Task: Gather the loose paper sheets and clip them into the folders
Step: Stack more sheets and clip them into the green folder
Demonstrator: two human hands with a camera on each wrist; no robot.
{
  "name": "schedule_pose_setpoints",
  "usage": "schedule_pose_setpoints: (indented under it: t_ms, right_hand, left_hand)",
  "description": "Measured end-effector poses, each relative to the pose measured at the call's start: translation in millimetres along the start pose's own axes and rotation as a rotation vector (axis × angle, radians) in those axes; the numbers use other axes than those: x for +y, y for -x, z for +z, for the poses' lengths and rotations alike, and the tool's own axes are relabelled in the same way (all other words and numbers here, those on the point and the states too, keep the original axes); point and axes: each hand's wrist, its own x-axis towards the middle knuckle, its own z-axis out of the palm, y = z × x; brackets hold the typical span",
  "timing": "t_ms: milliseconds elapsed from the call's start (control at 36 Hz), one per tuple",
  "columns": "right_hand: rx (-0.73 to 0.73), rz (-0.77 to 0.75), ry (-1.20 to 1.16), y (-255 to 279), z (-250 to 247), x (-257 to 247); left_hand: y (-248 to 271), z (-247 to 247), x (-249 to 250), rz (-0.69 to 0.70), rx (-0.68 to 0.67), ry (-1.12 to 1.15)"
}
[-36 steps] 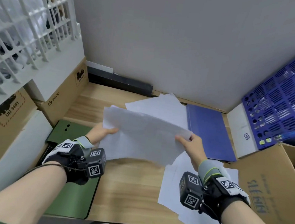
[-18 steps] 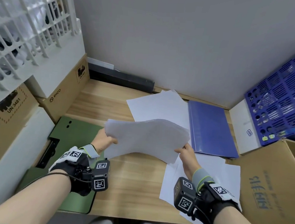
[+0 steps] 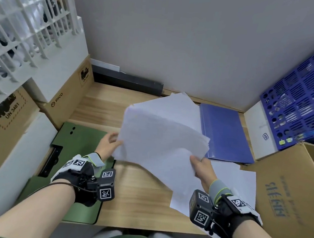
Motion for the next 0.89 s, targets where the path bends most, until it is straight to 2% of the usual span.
schedule_pose_setpoints:
  t_ms: [56,111,222,278,306,417,528,583,639,722,889]
  right_hand:
    - [0.016,-0.002,-0.095,-2,-6,-6]
    - [0.036,0.012,-0.225,-5,-13,-7]
    - [-0.036,0.073,-0.37,1,-8,-10]
    - [-0.093,0.108,-0.337,6,1,-4]
    - [-0.124,0.135,-0.31,9,6,1]
    - [-0.218,0.191,-0.207,15,14,16]
    - [-0.266,0.234,-0.13,20,2,35]
    - [-0.211,0.26,-0.126,24,-11,50]
    - [-0.089,0.293,-0.131,27,-31,69]
    - [0.125,0.337,-0.13,34,-63,97]
    - [0.421,0.375,-0.025,40,-112,136]
  left_hand:
    - [-2,1,4,-0.048,0.048,0.044]
    - [-1,4,6,-0.134,-0.017,0.109]
    - [14,21,4,-0.268,-0.337,0.196]
    - [27,37,6,-0.249,-0.453,0.185]
    - [32,46,5,-0.232,-0.452,0.19]
    - [31,60,1,-0.181,-0.263,0.164]
    - [26,56,-10,-0.204,-0.234,-0.014]
    - [26,54,-15,-0.239,-0.19,-0.098]
    - [22,56,-21,-0.319,-0.148,-0.144]
    - [19,63,-29,-0.406,-0.221,-0.27]
    - [25,82,-25,-0.486,-0.31,-0.258]
